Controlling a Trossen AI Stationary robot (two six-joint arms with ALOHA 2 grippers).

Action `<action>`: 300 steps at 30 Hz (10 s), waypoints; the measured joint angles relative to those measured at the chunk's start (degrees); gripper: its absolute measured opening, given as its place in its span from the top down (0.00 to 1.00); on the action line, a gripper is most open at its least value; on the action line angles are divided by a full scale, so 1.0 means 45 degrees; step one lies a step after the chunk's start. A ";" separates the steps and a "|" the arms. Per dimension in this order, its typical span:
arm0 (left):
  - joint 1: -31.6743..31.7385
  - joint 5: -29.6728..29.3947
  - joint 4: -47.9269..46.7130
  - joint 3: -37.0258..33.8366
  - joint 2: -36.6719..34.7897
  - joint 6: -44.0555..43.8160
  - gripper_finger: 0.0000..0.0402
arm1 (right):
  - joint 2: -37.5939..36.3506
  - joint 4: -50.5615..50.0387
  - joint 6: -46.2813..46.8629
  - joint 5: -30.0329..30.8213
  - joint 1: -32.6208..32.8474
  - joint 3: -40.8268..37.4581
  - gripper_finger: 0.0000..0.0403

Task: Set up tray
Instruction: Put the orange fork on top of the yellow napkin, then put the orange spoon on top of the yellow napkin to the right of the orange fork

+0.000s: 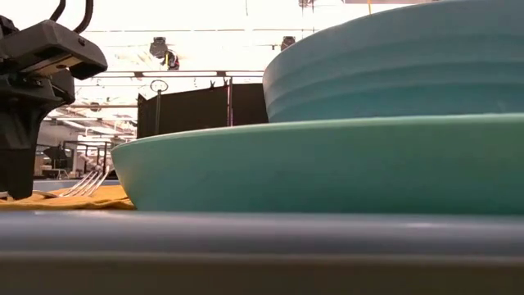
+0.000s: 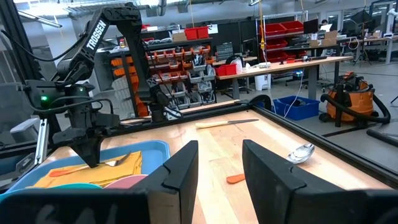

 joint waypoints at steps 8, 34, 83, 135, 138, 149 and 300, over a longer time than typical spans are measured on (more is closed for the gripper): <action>0.0402 -0.0582 0.0059 -0.0005 -0.0949 0.1598 0.62 | 0.0000 0.0000 -0.0001 0.0000 0.0004 -0.0004 0.72; 1.3477 0.3008 0.5527 -0.0004 -0.2144 1.7030 0.60 | -0.0002 -0.0007 -0.0005 0.0000 0.0005 -0.0005 0.72; 1.4269 0.3581 0.4675 0.3245 0.3963 1.6499 0.60 | -0.0001 -0.0035 -0.0002 0.0004 0.0014 -0.0002 0.72; 1.4944 0.2143 0.2790 0.3167 0.3223 2.1157 0.60 | 0.0082 0.0030 0.0000 0.0001 0.0014 -0.0001 0.72; 1.5061 0.2087 0.2844 0.3167 0.3236 2.1158 0.61 | 0.0083 0.0034 0.0000 0.0010 0.0014 -0.0004 0.72; 1.5517 0.2208 0.2058 0.3185 0.3154 2.1257 0.98 | 0.0083 0.0029 0.0000 0.0005 0.0014 -0.0002 0.72; 0.5057 0.3413 2.1595 -0.7650 -0.4530 1.9558 0.98 | 0.0083 -0.0034 -0.0003 0.0000 0.0013 0.0000 0.72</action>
